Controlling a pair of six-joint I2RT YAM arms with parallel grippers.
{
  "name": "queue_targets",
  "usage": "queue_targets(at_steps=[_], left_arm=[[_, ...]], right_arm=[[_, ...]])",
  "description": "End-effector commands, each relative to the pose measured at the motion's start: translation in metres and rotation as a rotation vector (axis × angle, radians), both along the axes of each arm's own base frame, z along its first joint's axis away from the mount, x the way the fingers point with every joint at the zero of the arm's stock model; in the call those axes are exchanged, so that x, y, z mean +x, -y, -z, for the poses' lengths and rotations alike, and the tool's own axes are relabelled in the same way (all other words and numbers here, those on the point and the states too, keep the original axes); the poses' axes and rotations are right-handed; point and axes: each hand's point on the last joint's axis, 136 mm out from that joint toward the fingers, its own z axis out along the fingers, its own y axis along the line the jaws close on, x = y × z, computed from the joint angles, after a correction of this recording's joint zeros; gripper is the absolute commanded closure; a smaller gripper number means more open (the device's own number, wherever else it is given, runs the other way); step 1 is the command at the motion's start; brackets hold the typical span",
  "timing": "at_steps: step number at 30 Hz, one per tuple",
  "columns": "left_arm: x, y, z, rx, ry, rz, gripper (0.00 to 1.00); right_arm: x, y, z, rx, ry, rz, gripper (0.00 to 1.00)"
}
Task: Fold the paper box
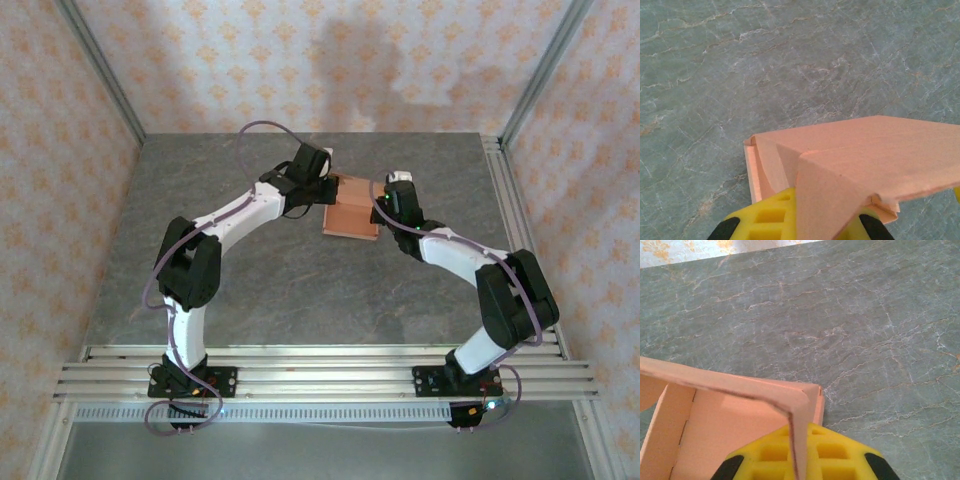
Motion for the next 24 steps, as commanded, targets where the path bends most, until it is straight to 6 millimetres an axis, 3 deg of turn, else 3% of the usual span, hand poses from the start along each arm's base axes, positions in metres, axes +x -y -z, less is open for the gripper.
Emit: queue_targets(at_steps=[1, 14, 24], left_arm=[[-0.004, 0.017, 0.005, -0.042, 0.013, 0.019, 1.00], [-0.013, 0.015, 0.010, -0.029, 0.088, 0.036, 1.00], [-0.018, 0.013, 0.024, -0.022, 0.082, 0.034, 1.00]], right_arm=[[-0.001, -0.012, -0.020, 0.014, 0.092, -0.041, 1.00], [-0.009, -0.019, -0.016, -0.046, 0.176, -0.071, 1.00], [-0.016, -0.024, -0.015, -0.065, 0.187, -0.087, 1.00]])
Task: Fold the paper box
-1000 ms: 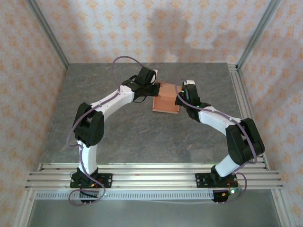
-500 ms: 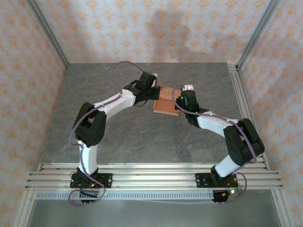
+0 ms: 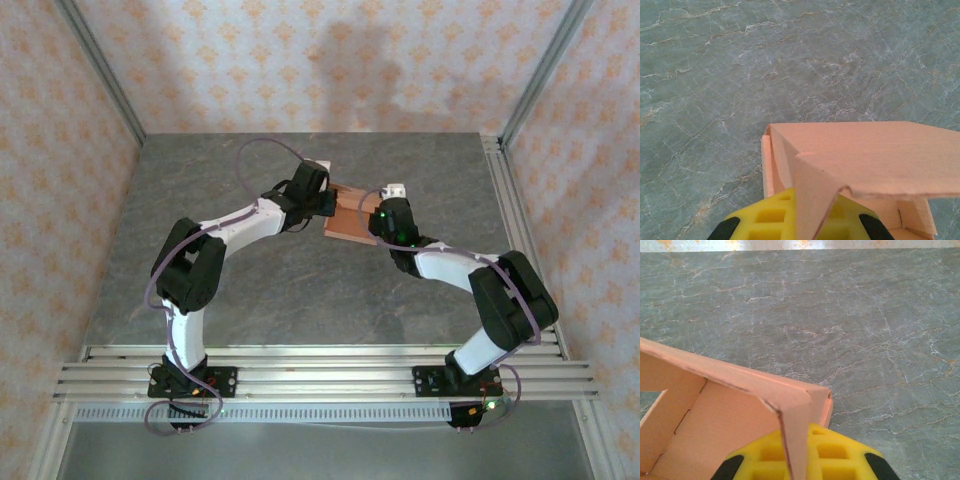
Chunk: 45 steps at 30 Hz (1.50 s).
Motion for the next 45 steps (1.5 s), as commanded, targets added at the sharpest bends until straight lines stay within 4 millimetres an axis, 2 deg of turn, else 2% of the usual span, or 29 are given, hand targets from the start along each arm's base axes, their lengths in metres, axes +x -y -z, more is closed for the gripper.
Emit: queue_targets(at_steps=[1, 2, 3, 10, 20, 35, 38, 40, 42, 45], left_arm=[[-0.013, 0.014, -0.006, -0.022, 0.013, 0.052, 1.00], [-0.015, 0.014, -0.019, -0.038, 0.038, 0.054, 1.00], [-0.015, 0.013, -0.019, -0.041, 0.041, 0.053, 1.00], [-0.021, 0.011, -0.015, -0.053, 0.056, 0.061, 1.00], [-0.027, 0.003, -0.006, -0.054, 0.103, 0.047, 1.00], [-0.038, 0.000, 0.009, 0.017, 0.138, 0.074, 1.00], [-0.039, 0.001, 0.011, 0.025, 0.134, 0.073, 1.00], [-0.040, 0.001, 0.013, 0.035, 0.134, 0.074, 1.00], [-0.039, 0.000, 0.012, 0.051, 0.136, 0.071, 1.00], [-0.039, -0.001, 0.013, 0.081, 0.134, 0.072, 1.00]], right_arm=[[-0.002, -0.019, -0.031, 0.037, 0.094, -0.058, 1.00], [-0.003, -0.020, -0.032, 0.034, 0.098, -0.064, 1.00], [-0.004, -0.022, -0.032, 0.027, 0.101, -0.073, 1.00], [-0.007, -0.023, -0.027, -0.009, 0.125, -0.100, 1.00], [-0.015, -0.043, -0.021, -0.130, 0.205, -0.149, 1.00], [-0.025, -0.039, -0.005, -0.170, 0.210, -0.125, 0.98], [-0.027, -0.039, -0.001, -0.166, 0.192, -0.132, 0.93], [-0.028, -0.043, -0.006, -0.142, 0.195, -0.146, 0.80], [-0.029, -0.049, -0.017, -0.106, 0.206, -0.171, 0.63], [-0.031, -0.052, -0.036, -0.053, 0.238, -0.179, 0.50]])
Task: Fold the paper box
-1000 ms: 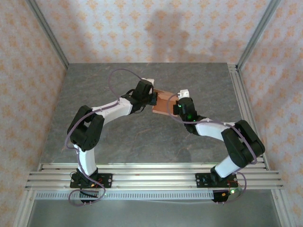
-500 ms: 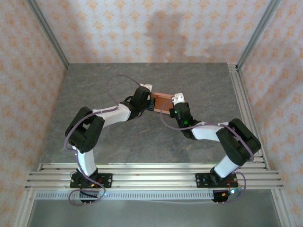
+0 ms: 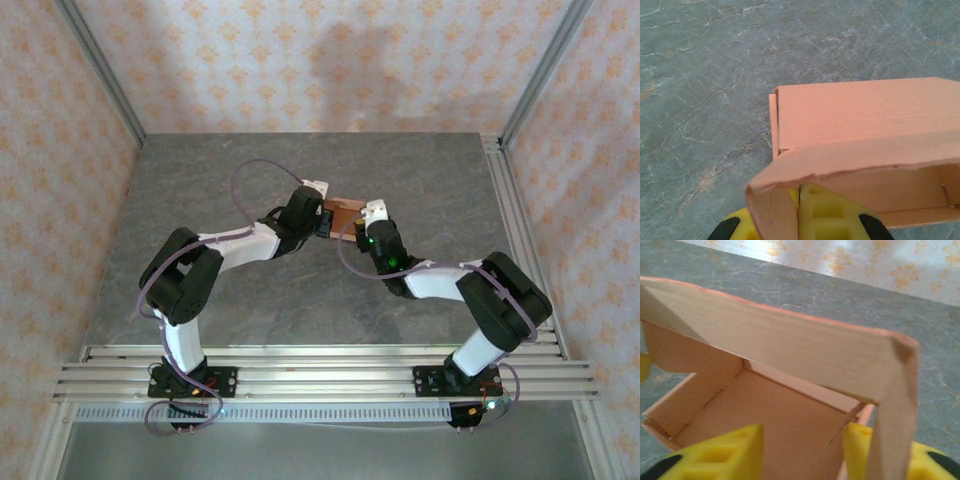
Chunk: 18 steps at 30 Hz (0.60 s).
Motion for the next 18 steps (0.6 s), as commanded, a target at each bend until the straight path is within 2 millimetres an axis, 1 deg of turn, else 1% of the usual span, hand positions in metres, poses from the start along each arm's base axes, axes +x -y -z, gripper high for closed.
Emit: queue_targets(at_steps=[1, 2, 4, 6, 9, 12, 14, 18], left_arm=[[-0.004, 0.005, -0.012, 0.042, 0.033, 0.022, 1.00], [-0.004, 0.004, -0.011, 0.057, 0.034, 0.021, 1.00], [-0.005, 0.005, -0.012, 0.071, 0.037, 0.022, 1.00], [-0.005, 0.004, -0.012, 0.080, 0.038, 0.017, 1.00], [-0.005, 0.004, -0.013, 0.085, 0.039, 0.010, 1.00], [-0.004, 0.005, -0.017, 0.083, 0.045, 0.009, 1.00], [-0.003, 0.007, -0.020, 0.087, 0.047, 0.013, 1.00], [-0.003, 0.011, -0.022, 0.094, 0.046, 0.014, 1.00]], right_arm=[[-0.004, -0.017, -0.039, 0.114, 0.067, -0.067, 0.47], [-0.005, -0.017, -0.043, 0.124, 0.070, -0.067, 0.44], [-0.009, -0.015, -0.050, 0.145, 0.078, -0.069, 0.33], [-0.016, -0.011, -0.056, 0.171, 0.082, -0.074, 0.24], [-0.025, -0.002, -0.063, 0.195, 0.080, -0.062, 0.17], [-0.032, 0.009, -0.065, 0.233, 0.072, -0.044, 0.14], [-0.034, 0.015, -0.062, 0.253, 0.058, -0.039, 0.14], [-0.040, 0.020, -0.062, 0.306, 0.032, -0.053, 0.12]])
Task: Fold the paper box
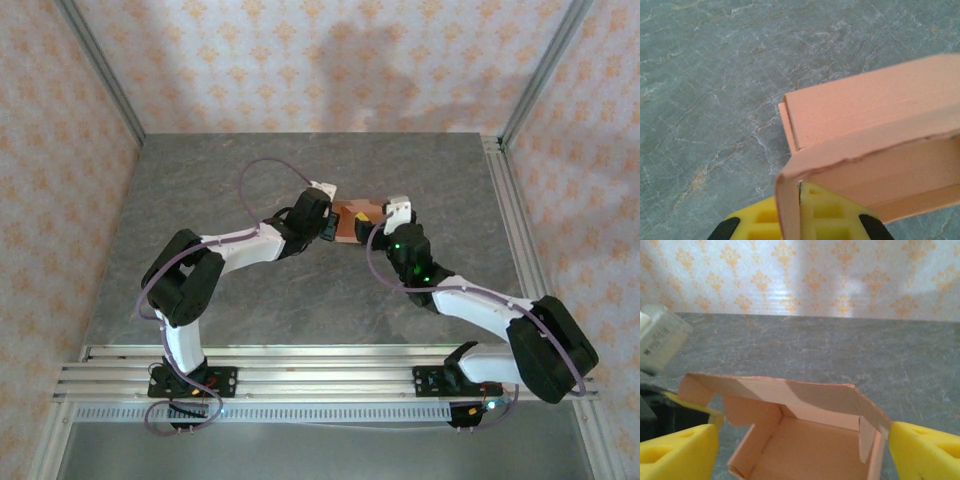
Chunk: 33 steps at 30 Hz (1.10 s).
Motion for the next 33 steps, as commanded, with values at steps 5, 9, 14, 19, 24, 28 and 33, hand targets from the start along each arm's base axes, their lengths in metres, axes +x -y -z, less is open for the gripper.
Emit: queue_targets(at_steps=[5, 9, 14, 19, 24, 28, 33], left_arm=[[0.004, 0.005, -0.013, 0.043, 0.029, -0.006, 1.00], [0.004, 0.007, -0.012, 0.048, 0.026, -0.005, 1.00], [0.004, 0.009, -0.008, 0.052, 0.023, 0.001, 1.00], [0.001, 0.012, -0.003, 0.055, 0.015, 0.012, 1.00], [-0.004, 0.011, 0.004, 0.060, 0.011, 0.011, 1.00], [-0.009, 0.011, 0.007, 0.056, 0.010, 0.016, 1.00], [-0.015, 0.013, 0.009, 0.073, 0.016, 0.017, 0.99]], right_arm=[[-0.015, 0.016, -0.013, 0.143, -0.034, -0.010, 0.11], [-0.024, 0.032, -0.025, 0.174, 0.007, 0.008, 0.11], [-0.032, 0.047, -0.047, 0.222, 0.067, 0.048, 0.10], [-0.025, 0.064, -0.050, 0.276, -0.013, 0.165, 0.11], [-0.012, 0.072, -0.032, 0.318, -0.183, 0.261, 0.14], [-0.001, 0.065, -0.009, 0.314, -0.353, 0.279, 0.16], [0.009, 0.048, 0.031, 0.307, -0.511, 0.266, 0.16]])
